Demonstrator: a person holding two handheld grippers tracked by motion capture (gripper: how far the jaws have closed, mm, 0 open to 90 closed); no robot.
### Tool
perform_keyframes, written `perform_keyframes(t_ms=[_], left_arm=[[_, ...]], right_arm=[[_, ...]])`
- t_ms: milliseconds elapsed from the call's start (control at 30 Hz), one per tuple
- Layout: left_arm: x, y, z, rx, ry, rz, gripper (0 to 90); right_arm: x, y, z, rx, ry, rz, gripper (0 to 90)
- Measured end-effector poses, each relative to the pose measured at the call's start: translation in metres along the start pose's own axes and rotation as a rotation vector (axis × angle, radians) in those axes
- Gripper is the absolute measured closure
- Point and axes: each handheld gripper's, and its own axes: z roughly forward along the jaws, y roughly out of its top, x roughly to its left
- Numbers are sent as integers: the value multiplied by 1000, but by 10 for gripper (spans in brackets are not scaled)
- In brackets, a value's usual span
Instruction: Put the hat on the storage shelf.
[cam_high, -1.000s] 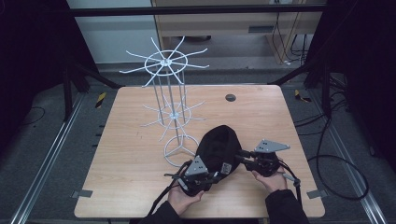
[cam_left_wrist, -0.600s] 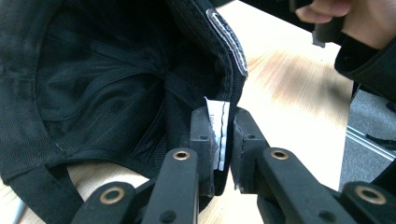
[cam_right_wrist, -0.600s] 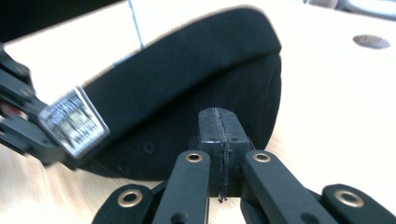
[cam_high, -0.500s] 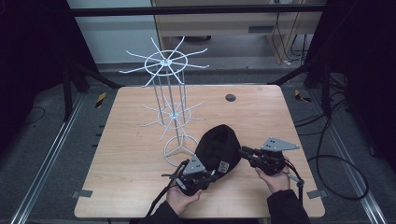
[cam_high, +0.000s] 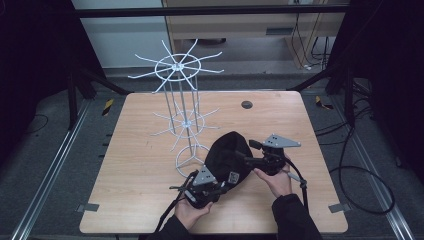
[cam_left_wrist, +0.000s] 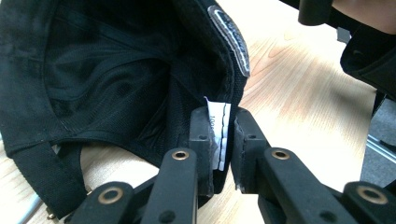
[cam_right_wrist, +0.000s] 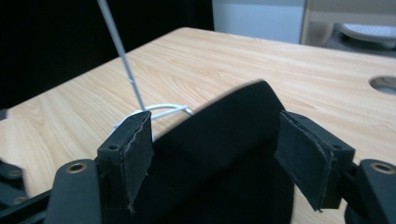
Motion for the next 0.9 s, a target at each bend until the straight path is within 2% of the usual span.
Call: perform_keyframes(t_ms=[133,167,200,233,367,400,500,533,600,633,667,700,733,800,900], left_arm=[[-1,0,1,13,-5,4,799],[-2,-1,3,22,-1,15,799],[-2,-1,3,22,-1,15,800],[-2,-1,3,26,2,18,800],[-2,-2,3,35,0,23,800],[-3,-2,4,39,3,32,800],[-4,-2,4,48,14,50,801],[-4,-2,4,48,14,50,801],[-4,-3,4,45,23,50,802],[-4,-3,4,45,19,45,803],[-4,-3,4,45,19,45,802],[-4,-3,4,45,21,45,802],[-4,-3,4,45,21,45,803],[-4,-3,4,43,25,49,802],[-5,-4,4,37,27,47,802]], right_arm=[[3,1,3,2,7,-7,273],[2,-1,9,25,3,-7,262],[2,-1,9,25,3,-7,262],[1,-3,11,38,16,10,267],[-1,-3,11,59,29,27,284],[-1,-3,12,70,41,48,296],[0,-4,14,97,54,48,372],[0,-4,14,97,54,48,372],[1,-3,13,130,92,65,602],[1,-3,12,133,109,88,667],[1,-3,12,133,109,88,667],[2,-2,12,137,125,94,770],[2,-2,12,137,125,94,770],[2,-1,10,130,146,118,872],[1,0,8,123,152,137,878]])
